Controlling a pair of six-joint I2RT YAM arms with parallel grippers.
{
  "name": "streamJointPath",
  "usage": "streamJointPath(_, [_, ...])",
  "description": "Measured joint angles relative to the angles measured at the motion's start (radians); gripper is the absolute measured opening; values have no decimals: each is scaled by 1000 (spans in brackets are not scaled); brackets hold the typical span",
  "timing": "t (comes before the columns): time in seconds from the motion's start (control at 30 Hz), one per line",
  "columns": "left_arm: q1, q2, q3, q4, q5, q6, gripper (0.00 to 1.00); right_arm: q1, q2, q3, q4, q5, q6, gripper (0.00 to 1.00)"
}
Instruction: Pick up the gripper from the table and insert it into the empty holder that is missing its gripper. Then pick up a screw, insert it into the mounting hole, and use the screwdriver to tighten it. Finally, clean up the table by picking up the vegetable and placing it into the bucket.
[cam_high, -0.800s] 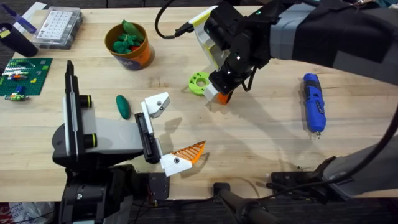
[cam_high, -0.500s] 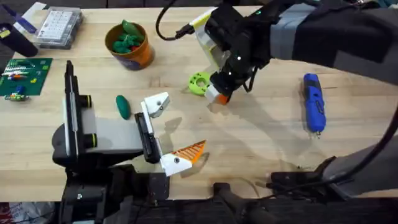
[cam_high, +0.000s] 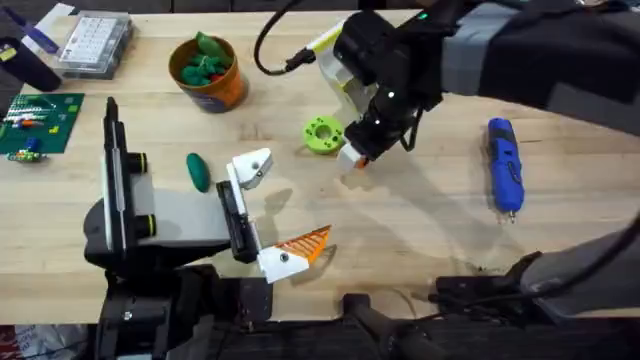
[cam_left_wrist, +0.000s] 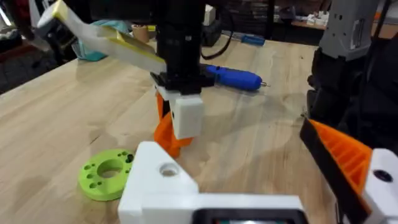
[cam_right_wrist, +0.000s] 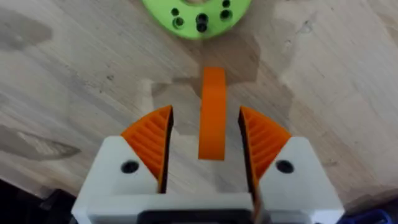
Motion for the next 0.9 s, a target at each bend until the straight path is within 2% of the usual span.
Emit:
streamJointPath(0.17, [0, 0, 0, 0, 0, 0, 990, 0, -40, 0, -21, 0, 0, 593])
streamJointPath(0.67, [0, 0, 0, 0, 0, 0, 990, 0, -41, 0, -43, 0, -36, 593])
streamJointPath(0.7, [0, 0, 0, 0, 0, 0, 990, 0, -41, 0, -43, 0, -41, 551])
streamJointPath(0.8, [0, 0, 0, 0, 0, 0, 990, 0, -41, 0, -43, 0, -54, 127])
streamJointPath(0.83, [0, 0, 0, 0, 0, 0, 990, 0, -41, 0, -42, 0, -59, 43])
streamJointPath(0.87, [0, 0, 0, 0, 0, 0, 990, 0, -41, 0, -41, 0, -61, 18])
streamJointPath(0.9, [0, 0, 0, 0, 0, 0, 990, 0, -41, 0, -41, 0, -62, 49])
